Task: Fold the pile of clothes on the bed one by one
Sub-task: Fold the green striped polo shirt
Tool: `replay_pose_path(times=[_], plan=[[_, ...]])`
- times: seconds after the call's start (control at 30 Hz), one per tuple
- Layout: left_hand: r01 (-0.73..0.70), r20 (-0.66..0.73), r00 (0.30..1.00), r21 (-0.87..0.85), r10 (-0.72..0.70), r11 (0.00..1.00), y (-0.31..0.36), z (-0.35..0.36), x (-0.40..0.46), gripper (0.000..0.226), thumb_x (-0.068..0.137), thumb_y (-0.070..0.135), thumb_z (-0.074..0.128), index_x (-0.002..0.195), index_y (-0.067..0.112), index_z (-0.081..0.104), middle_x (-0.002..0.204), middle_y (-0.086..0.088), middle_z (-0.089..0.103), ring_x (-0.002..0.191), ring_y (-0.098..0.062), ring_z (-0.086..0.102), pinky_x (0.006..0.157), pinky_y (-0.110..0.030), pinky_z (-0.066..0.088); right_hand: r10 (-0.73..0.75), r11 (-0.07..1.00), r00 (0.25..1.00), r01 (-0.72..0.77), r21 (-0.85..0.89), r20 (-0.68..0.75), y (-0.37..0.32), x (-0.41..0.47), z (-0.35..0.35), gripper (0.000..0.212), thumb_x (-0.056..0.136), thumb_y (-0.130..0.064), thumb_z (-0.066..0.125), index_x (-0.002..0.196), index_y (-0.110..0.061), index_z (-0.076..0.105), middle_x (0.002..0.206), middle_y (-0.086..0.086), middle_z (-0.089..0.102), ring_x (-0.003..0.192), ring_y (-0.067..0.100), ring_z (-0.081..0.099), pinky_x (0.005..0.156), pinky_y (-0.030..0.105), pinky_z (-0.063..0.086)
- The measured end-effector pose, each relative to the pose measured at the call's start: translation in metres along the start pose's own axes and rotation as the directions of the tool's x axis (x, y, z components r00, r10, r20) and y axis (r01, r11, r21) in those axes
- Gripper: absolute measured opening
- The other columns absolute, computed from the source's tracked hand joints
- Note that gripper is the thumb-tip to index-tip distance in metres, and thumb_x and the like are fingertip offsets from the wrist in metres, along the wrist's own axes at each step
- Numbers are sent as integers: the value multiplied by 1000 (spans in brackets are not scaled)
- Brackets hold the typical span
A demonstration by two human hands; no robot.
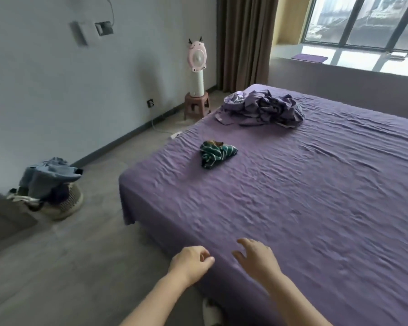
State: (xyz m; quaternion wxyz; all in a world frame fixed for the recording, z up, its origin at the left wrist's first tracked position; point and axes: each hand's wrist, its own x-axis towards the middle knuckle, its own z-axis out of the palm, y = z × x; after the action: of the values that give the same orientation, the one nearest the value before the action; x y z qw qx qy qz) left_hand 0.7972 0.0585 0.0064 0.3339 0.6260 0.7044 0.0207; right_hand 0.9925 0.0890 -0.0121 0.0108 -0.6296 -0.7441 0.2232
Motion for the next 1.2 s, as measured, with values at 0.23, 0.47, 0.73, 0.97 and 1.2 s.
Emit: replay_pose_path(times=[0.23,0.47,0.73,0.97,1.2], plan=[[86,-69,995,117,-79,989,-37,-65,89,38,86,55,49,113,32,62,113,12,66,106,-10,60,85,-23,42,-56,998,997,55,24,52,-30,132,-6,38,93,-46,43,123,-26,52,127,-6,58,119,18,51,95,30,36],[111,-116,988,82,-102,990,-51,-119,166,39,85,57,50,114,34,62,110,15,66,103,-4,60,86,-21,43,-122,989,981,132,-60,148,-43,241,-39,46,94,-49,41,133,-25,47,135,-2,51,125,20,46,101,33,34],[29,-2,1000,169,-29,985,-34,-171,282,41,89,55,48,122,32,58,117,13,64,107,-6,58,90,-24,40,-82,980,979,114,-164,187,-31,348,-75,43,95,-46,41,128,-19,45,129,2,53,119,25,49,94,38,36],[-91,129,989,174,69,981,-12,-212,431,42,90,51,48,126,30,56,124,10,60,114,-9,55,96,-29,41,59,983,981,-26,-180,183,-27,448,-86,43,94,-45,42,128,-20,46,127,2,54,119,25,49,93,37,38],[-137,224,968,90,114,987,-11,-201,596,40,91,45,52,125,26,57,125,2,57,115,-16,54,92,-27,43,284,957,932,-290,-6,226,-15,550,-65,44,95,-42,43,133,-20,40,135,3,47,123,22,46,94,31,41]])
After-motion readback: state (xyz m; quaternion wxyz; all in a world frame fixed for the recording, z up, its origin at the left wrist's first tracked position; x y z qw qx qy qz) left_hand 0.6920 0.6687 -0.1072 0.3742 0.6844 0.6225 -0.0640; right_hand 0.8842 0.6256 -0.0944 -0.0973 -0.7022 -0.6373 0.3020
